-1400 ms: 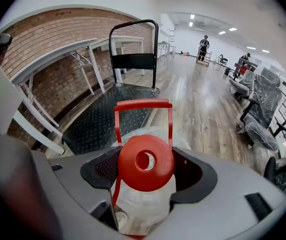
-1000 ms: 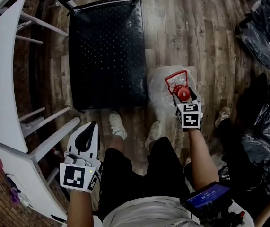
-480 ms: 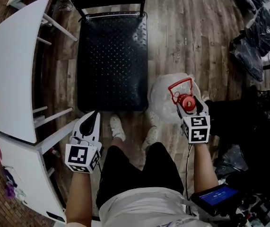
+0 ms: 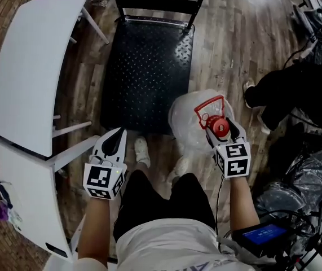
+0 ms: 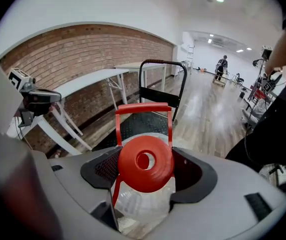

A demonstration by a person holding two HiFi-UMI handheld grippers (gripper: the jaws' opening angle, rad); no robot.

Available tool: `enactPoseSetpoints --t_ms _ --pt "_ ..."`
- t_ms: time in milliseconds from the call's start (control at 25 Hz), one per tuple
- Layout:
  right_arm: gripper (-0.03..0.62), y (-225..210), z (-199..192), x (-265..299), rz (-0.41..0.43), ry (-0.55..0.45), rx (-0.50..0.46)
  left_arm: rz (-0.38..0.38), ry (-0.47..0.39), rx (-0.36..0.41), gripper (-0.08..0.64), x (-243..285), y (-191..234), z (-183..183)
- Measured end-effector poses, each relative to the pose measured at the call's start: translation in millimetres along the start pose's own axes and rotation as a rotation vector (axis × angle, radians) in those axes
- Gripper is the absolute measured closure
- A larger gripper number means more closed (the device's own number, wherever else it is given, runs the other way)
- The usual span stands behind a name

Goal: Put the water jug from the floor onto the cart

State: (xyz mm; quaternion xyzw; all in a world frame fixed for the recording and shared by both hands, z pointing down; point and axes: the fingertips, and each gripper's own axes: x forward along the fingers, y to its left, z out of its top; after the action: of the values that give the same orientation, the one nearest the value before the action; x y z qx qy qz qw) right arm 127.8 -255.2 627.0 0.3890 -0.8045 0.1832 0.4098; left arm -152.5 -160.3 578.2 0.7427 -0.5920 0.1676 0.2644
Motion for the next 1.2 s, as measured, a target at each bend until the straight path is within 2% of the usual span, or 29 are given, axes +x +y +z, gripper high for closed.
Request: enactPoseSetpoints --t_ms 240,560,840,1200 --pt "0.281 48 11 39 0.063 0.014 -0.024 0.034 0.014 -0.022 0.56 -25 29 -14" --pt "0.281 104 9 98 0.116 0.082 -0.078 0.057 0.039 -0.072 0.56 -47 60 -36" --pt "0.281 122 4 125 0.11 0.126 -0.083 0.052 0.049 -0.099 0.56 -54 77 -46" --pt "0.28 139 5 129 0.099 0.137 -0.115 0.027 0.047 -0.124 0.56 -55 90 -52"
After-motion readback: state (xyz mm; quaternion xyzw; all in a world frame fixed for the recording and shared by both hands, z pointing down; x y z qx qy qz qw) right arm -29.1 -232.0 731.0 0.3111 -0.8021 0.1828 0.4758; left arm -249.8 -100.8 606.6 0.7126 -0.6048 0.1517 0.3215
